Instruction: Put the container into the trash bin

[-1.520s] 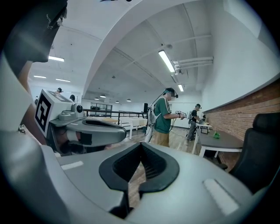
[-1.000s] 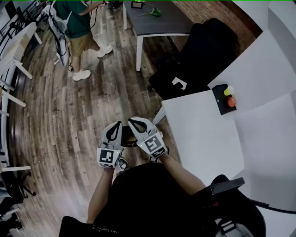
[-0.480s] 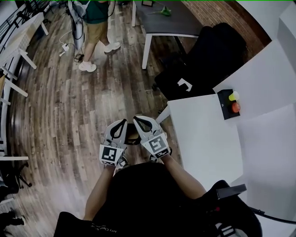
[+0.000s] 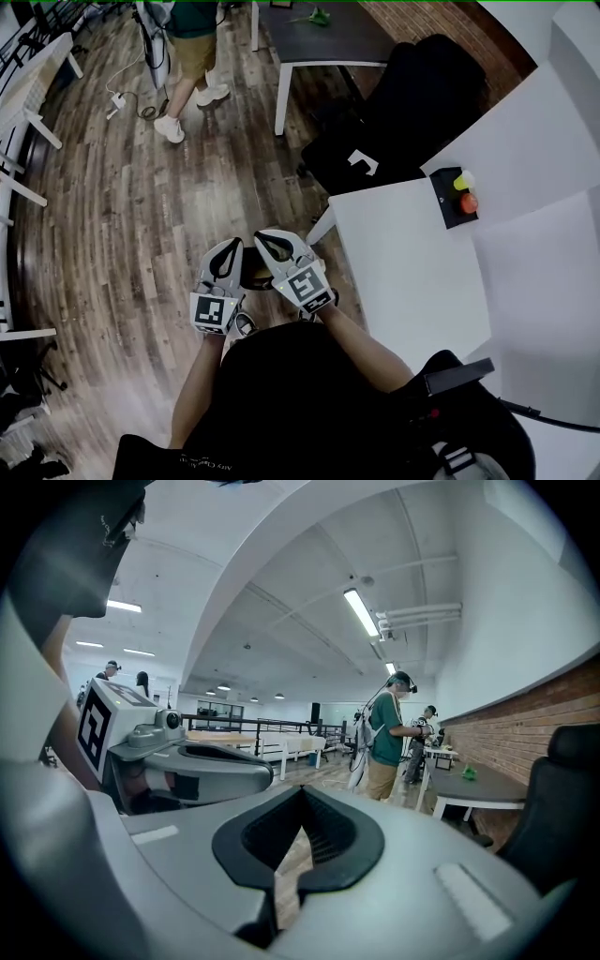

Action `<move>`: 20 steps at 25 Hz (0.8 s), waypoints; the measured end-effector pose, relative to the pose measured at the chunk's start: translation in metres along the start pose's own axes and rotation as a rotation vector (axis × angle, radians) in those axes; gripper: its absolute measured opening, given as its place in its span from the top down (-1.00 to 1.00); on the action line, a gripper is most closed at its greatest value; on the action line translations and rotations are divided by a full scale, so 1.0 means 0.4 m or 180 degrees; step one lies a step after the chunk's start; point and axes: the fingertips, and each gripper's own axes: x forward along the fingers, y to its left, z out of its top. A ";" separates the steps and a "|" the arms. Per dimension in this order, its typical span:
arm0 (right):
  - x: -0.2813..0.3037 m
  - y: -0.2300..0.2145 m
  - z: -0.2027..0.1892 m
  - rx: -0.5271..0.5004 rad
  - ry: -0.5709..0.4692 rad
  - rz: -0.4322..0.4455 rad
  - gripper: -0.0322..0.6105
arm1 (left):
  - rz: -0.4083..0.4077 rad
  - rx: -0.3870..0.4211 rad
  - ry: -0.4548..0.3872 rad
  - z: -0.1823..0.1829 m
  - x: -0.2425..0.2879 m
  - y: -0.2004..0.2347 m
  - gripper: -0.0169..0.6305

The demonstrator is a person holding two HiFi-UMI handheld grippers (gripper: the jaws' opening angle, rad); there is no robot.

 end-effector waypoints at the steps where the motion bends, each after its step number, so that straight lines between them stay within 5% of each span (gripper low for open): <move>1: -0.001 0.000 0.002 0.0001 -0.0004 0.0002 0.86 | 0.0003 0.0007 0.0018 0.002 0.001 0.000 0.96; 20: -0.009 -0.021 -0.010 0.0012 0.0043 -0.0042 0.86 | -0.0015 -0.0012 0.0055 -0.006 0.017 -0.011 0.96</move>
